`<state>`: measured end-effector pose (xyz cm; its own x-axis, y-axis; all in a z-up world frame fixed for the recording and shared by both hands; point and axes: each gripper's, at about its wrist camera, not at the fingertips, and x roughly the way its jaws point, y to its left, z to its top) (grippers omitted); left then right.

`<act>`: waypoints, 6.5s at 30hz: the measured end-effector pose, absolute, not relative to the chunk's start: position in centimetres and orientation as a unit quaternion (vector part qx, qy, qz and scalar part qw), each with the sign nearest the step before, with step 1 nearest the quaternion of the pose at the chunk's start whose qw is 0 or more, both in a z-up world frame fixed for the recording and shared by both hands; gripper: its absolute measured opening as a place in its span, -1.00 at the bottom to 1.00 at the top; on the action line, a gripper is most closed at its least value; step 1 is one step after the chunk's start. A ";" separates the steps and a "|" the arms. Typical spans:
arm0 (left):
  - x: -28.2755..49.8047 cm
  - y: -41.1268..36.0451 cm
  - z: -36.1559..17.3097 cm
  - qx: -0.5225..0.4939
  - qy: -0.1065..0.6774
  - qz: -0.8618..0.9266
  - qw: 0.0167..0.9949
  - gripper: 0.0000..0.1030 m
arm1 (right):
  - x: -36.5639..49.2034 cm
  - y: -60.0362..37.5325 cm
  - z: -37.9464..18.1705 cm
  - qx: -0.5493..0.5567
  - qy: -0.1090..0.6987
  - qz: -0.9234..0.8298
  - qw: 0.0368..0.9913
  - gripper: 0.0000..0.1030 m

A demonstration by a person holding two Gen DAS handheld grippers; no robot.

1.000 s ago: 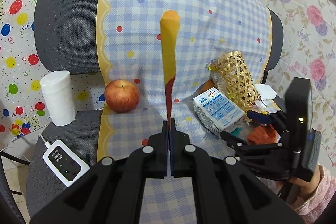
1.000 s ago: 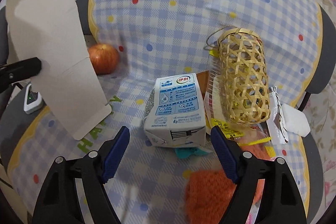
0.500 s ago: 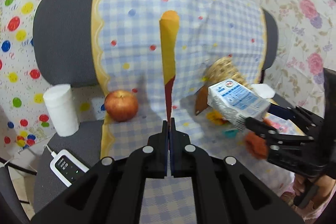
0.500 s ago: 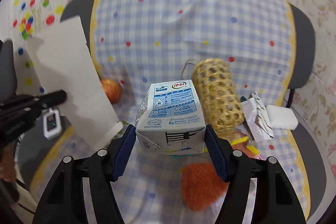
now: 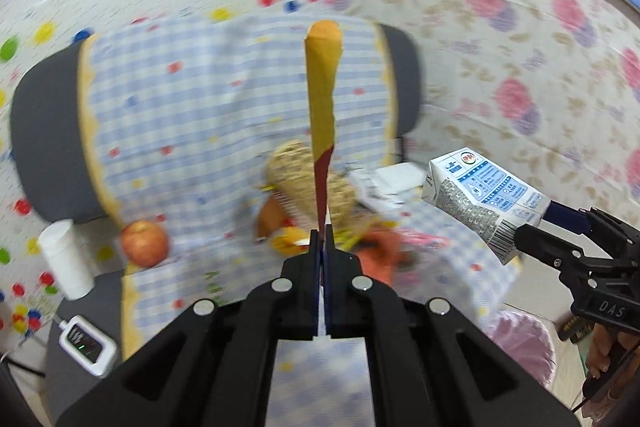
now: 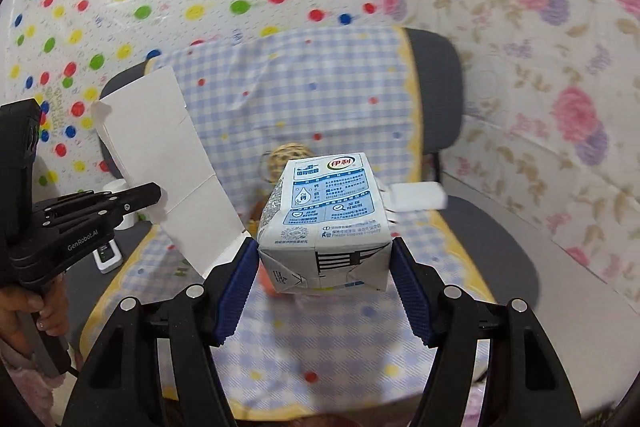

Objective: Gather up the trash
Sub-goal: 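Carry the milk carton to the pink wastebasket and open the right gripper while the left tool drops the paper, then move both grippers back toward the items on the chair, then grasp the orange knitted sock with the right gripper and lift it, then grasp the woven bamboo cylinder with the left gripper while the right gripper holds the sock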

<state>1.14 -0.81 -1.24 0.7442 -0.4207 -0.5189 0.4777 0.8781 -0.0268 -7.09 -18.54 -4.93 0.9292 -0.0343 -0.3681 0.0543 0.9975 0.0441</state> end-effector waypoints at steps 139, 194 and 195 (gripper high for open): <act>12.2 -2.6 -7.8 0.055 0.341 -0.170 0.923 0.12 | 5.4 -23.4 -3.4 0.070 0.183 -0.087 0.977 -0.83; 17.0 -7.6 -4.2 0.000 0.280 -0.198 0.939 0.32 | 1.3 -28.2 -4.5 0.104 0.163 -0.113 0.975 -0.83; 16.7 -7.6 -3.6 -0.004 0.278 -0.203 0.939 0.32 | 0.9 -28.2 -4.2 0.103 0.159 -0.115 0.975 -0.83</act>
<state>16.73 -7.58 -3.62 0.7627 -0.3837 -0.5206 0.3798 0.9173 -0.1197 0.91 -28.23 -4.20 0.9229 -0.1910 -0.3344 0.2566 0.9525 0.1640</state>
